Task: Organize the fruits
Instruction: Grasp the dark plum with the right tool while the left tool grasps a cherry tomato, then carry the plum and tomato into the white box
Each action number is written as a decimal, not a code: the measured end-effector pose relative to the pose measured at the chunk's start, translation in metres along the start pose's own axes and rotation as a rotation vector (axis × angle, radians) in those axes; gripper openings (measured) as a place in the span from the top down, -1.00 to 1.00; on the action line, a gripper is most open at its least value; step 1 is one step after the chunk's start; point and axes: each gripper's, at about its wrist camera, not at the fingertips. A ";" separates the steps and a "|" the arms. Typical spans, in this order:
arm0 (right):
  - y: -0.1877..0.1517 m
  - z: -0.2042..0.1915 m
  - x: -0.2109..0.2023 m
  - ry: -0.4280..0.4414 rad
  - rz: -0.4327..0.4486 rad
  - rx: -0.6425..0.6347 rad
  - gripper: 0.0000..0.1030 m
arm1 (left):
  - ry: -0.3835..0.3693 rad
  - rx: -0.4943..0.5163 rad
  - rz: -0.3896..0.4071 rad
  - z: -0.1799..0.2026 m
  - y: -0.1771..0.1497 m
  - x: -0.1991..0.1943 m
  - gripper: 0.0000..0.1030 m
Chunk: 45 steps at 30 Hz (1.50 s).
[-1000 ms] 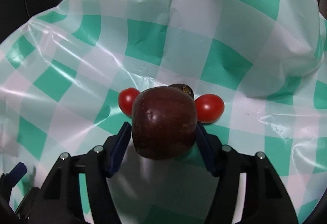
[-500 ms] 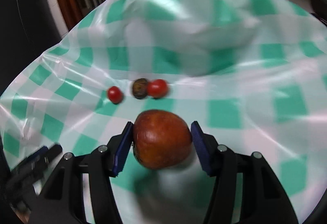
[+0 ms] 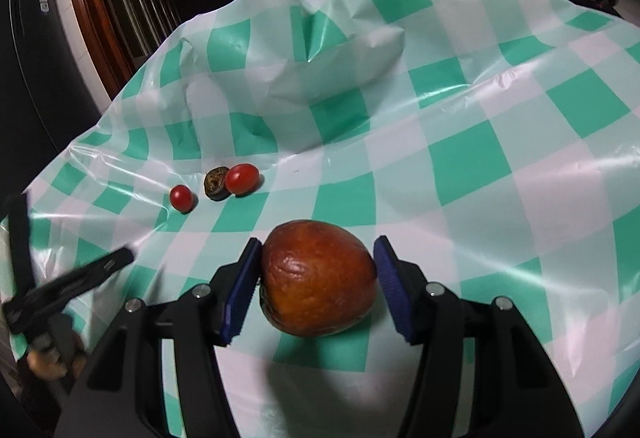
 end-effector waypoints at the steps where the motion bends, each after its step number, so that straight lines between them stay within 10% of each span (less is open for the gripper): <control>1: 0.001 0.001 0.000 0.005 0.000 0.006 -0.13 | 0.007 0.025 -0.003 0.008 0.008 0.007 -0.72; 19: 0.003 0.004 0.001 0.018 0.002 0.025 -0.13 | 0.048 0.220 -0.074 0.056 0.057 0.075 0.40; 45: 0.004 0.003 -0.002 0.031 0.010 0.037 -0.12 | -0.098 -0.043 -0.002 -0.007 -0.082 -0.074 0.41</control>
Point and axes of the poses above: each gripper's, at about its wrist camera, not at the fingertips, and x roughly the way its jaws point, z to its right, y to its top, and after that the axes turned 9 degrees about y, right-handed
